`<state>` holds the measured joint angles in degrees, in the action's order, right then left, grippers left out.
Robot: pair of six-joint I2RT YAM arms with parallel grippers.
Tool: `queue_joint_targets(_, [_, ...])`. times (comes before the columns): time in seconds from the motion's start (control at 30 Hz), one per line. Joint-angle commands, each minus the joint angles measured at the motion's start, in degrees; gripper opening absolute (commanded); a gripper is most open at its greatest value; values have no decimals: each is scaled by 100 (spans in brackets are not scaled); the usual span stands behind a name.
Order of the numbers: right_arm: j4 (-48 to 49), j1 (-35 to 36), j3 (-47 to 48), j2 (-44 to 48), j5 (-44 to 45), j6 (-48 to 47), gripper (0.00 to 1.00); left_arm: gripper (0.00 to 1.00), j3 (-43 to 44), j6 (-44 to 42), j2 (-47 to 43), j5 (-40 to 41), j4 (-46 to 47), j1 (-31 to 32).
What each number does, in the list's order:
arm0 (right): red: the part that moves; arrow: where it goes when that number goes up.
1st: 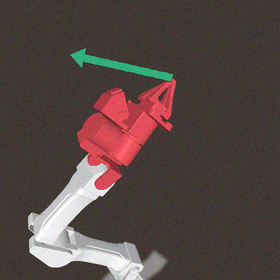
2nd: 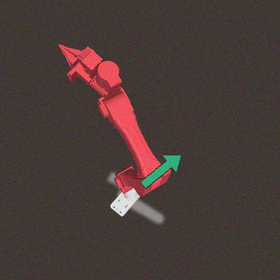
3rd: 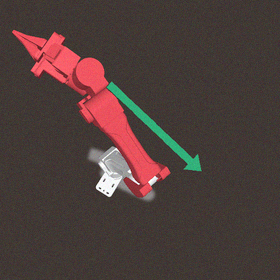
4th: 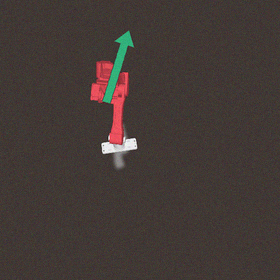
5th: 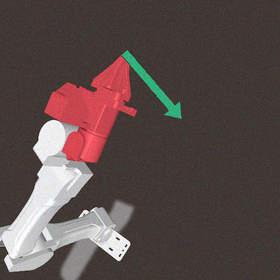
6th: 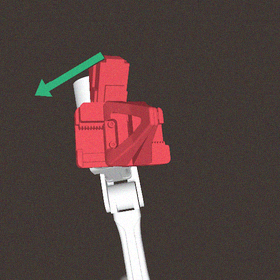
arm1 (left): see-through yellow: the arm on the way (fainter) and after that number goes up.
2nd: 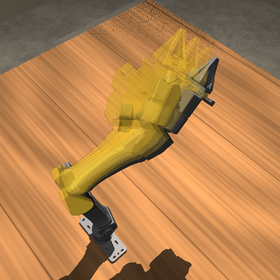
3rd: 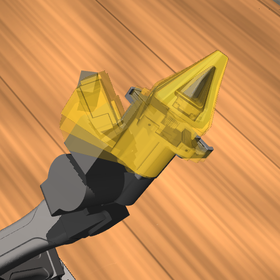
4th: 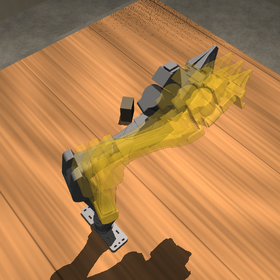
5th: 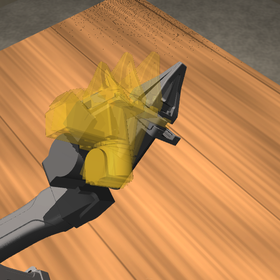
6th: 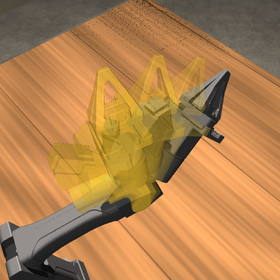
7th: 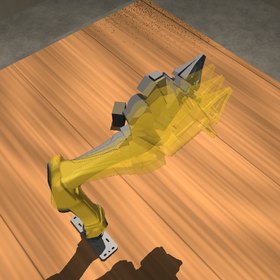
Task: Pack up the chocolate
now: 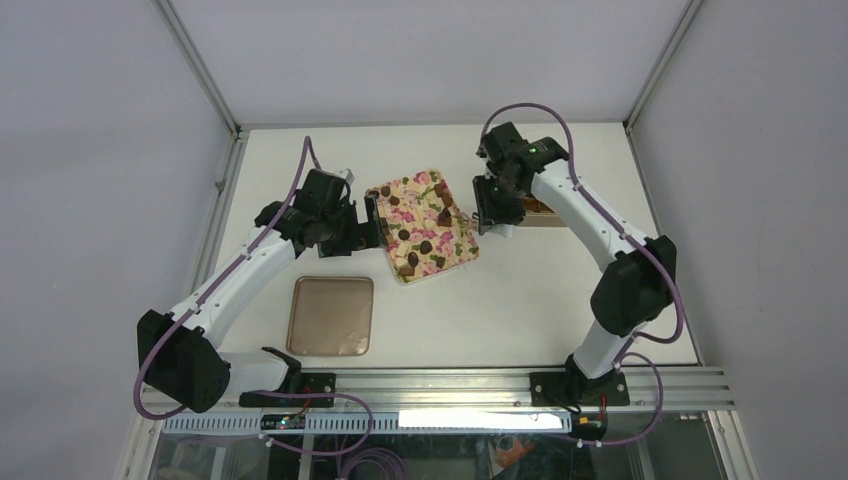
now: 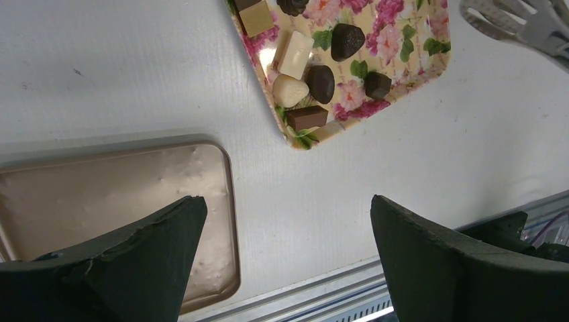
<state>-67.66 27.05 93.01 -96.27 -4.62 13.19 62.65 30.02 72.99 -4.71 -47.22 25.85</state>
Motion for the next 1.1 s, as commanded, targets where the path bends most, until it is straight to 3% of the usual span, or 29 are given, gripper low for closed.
queue_joint_targets(0.0, [228, 295, 373, -294, 148, 185, 41, 99, 156, -25, -234, 48, 49, 9])
queue_joint_targets(0.53, [140, 512, 1506, -1294, 418, 183, 38, 99, 90, -11, -404, 101, -6, 8])
queue_joint_targets(1.07, [192, 512, 2007, -2049, 714, 119, 38, 99, 97, -31, -329, 113, -6, 8])
